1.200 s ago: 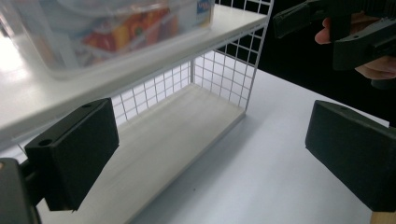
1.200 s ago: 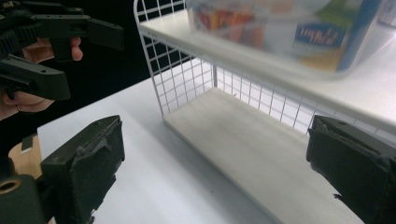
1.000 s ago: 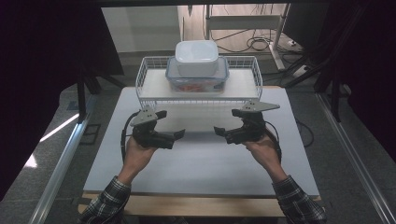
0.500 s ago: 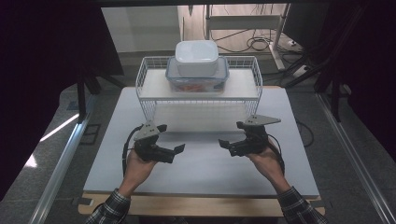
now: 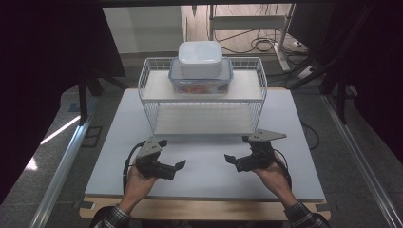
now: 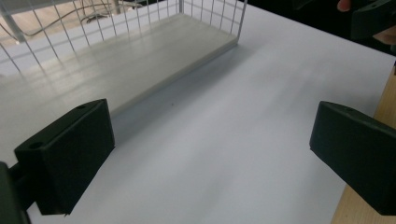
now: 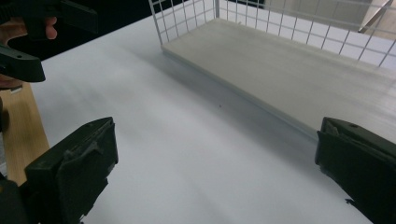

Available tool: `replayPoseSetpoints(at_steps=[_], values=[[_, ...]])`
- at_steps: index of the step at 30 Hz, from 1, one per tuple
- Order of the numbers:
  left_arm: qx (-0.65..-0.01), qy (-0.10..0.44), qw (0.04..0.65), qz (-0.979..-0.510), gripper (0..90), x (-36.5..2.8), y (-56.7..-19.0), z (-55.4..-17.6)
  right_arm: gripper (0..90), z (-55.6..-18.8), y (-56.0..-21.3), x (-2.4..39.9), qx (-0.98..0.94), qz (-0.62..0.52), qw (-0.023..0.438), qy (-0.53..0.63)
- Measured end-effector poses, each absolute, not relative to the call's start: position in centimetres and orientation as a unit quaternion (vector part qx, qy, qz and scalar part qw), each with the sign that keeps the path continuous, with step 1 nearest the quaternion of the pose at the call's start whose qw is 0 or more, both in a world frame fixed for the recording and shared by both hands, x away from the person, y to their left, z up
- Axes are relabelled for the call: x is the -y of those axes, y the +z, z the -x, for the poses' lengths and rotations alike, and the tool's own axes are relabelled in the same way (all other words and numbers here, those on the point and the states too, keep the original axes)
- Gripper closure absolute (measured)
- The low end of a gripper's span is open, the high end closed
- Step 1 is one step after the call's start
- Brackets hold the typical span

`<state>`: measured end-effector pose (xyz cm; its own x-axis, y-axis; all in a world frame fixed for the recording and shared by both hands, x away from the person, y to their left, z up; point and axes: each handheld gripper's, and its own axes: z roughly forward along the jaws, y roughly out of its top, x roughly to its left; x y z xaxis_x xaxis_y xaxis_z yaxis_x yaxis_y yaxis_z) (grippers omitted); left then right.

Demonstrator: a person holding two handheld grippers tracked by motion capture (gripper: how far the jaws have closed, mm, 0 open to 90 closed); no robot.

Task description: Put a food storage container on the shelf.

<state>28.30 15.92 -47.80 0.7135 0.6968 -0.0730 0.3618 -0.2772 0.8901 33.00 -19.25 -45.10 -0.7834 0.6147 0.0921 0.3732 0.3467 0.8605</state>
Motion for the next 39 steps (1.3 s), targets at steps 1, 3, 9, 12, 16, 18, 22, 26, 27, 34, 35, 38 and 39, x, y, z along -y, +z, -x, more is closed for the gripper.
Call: replayPoseSetpoints(at_steps=[1, 3, 9, 12, 16, 18, 22, 26, 27, 34, 35, 38, 39], values=[[-0.341, 0.169, 0.493, -0.782, 0.0, -15.9, -48.1, -28.2, 0.0, -32.9, -45.3, 19.4, -0.812, -0.305, 0.125, 0.481], [-0.344, 0.168, 0.487, -0.785, 0.0, -16.0, -48.6, -28.0, 0.0, -32.7, -45.6, 19.6, -0.812, -0.308, 0.126, 0.479], [-0.347, 0.172, 0.472, -0.792, 0.0, -16.0, -49.8, -27.6, 0.0, -32.1, -46.6, 20.5, -0.811, -0.321, 0.121, 0.475], [-0.343, 0.177, 0.462, -0.798, 0.0, -15.8, -50.3, -27.4, 0.0, -31.8, -47.0, 20.9, -0.812, -0.325, 0.123, 0.470], [-0.344, 0.172, 0.454, -0.804, 0.0, -15.4, -50.9, -27.2, 0.0, -31.6, -47.9, 21.2, -0.817, -0.326, 0.121, 0.461], [-0.341, 0.170, 0.446, -0.810, 0.0, -15.2, -51.4, -27.1, 0.0, -31.5, -48.3, 21.3, -0.820, -0.326, 0.118, 0.455], [-0.340, 0.170, 0.430, -0.819, 0.0, -14.8, -51.9, -27.2, 0.0, -31.2, -49.2, 21.3, -0.827, -0.325, 0.118, 0.443], [-0.342, 0.171, 0.414, -0.826, 0.0, -14.7, -52.5, -27.3, 0.0, -31.0, -50.1, 21.2, -0.836, -0.325, 0.111, 0.428], [-0.342, 0.170, 0.408, -0.829, 0.0, -14.7, -52.6, -27.4, 0.0, -31.0, -50.3, 21.2, -0.838, -0.326, 0.110, 0.424], [-0.352, 0.164, 0.392, -0.834, 0.0, -14.7, -53.2, -27.7, 0.0, -31.3, -51.5, 21.1, -0.849, -0.331, 0.102, 0.398], [-0.353, 0.163, 0.390, -0.835, 0.0, -14.8, -53.2, -27.8, 0.0, -31.3, -51.5, 21.1, -0.850, -0.332, 0.103, 0.396], [-0.356, 0.160, 0.387, -0.836, 0.0, -14.8, -53.4, -27.9, 0.0, -31.4, -51.7, 21.1, -0.851, -0.333, 0.104, 0.392], [-0.357, 0.159, 0.387, -0.835, 0.0, -14.8, -53.4, -27.9, 0.0, -31.4, -51.7, 21.1, -0.852, -0.333, 0.102, 0.391]])
